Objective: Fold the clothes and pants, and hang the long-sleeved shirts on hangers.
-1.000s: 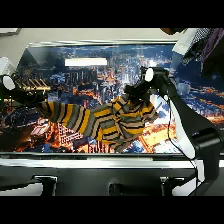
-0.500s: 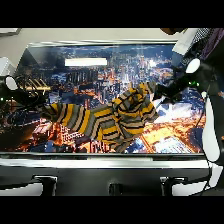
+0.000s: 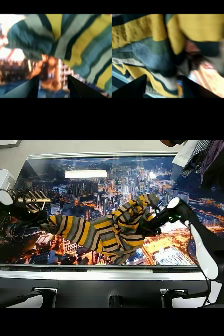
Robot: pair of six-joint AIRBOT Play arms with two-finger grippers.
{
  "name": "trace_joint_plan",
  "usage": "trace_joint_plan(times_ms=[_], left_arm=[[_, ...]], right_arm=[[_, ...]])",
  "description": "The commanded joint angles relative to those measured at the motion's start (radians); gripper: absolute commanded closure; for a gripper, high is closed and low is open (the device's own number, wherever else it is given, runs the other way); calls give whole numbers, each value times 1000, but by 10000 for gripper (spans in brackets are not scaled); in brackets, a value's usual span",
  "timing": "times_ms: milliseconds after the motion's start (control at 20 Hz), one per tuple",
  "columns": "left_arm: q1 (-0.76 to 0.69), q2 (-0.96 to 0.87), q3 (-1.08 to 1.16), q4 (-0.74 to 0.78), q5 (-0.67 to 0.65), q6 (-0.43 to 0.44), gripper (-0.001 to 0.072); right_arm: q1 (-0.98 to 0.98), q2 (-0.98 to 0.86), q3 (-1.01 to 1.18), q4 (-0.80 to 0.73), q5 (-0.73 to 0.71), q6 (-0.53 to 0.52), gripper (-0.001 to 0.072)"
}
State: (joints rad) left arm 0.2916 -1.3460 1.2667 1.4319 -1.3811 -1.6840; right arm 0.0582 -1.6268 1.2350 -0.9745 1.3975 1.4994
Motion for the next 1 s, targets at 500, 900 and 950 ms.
trace_joint_plan(times_ms=[500, 900, 950], left_arm=[[-77, 341, -613, -503, 148, 118, 297], [-444, 296, -650, -584, 323, 76, 296], [-483, 280, -650, -615, 357, 76, 296]], right_arm=[[-312, 155, -50, -30, -188, -32, 171], [-217, -4, -50, 25, -335, -176, 107], [-194, -16, -50, 39, -352, -179, 109]])
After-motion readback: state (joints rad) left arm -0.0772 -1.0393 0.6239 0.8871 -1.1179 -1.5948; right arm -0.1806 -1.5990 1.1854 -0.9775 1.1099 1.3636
